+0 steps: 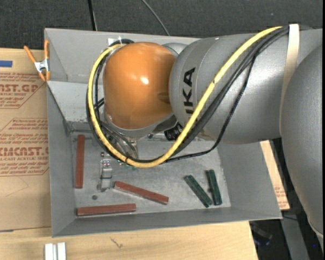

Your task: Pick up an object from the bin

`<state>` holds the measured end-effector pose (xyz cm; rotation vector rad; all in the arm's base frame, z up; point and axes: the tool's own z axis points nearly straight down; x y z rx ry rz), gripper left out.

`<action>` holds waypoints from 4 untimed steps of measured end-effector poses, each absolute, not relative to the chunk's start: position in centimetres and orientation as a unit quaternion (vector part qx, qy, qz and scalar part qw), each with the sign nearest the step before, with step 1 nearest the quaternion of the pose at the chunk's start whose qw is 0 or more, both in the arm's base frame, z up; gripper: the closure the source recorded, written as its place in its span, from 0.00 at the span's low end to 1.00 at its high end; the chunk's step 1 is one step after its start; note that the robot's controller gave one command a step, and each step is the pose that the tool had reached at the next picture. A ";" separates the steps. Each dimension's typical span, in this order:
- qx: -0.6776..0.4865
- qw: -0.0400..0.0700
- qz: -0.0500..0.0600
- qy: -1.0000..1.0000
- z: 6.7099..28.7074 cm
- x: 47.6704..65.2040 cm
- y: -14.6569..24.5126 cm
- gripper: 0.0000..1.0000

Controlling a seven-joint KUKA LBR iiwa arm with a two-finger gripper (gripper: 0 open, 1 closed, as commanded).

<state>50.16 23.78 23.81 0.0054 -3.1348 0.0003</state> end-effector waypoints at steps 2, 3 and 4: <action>-0.012 -0.003 -0.002 -1.000 18.6 50.0 20.1 0.00; 0.007 0.002 0.001 -1.000 14.5 48.4 18.6 0.00; 0.017 -0.001 -0.001 -1.000 11.7 48.4 15.4 0.00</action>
Offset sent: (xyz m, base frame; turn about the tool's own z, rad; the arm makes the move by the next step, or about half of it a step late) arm -0.0045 -0.0659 -0.0950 0.0495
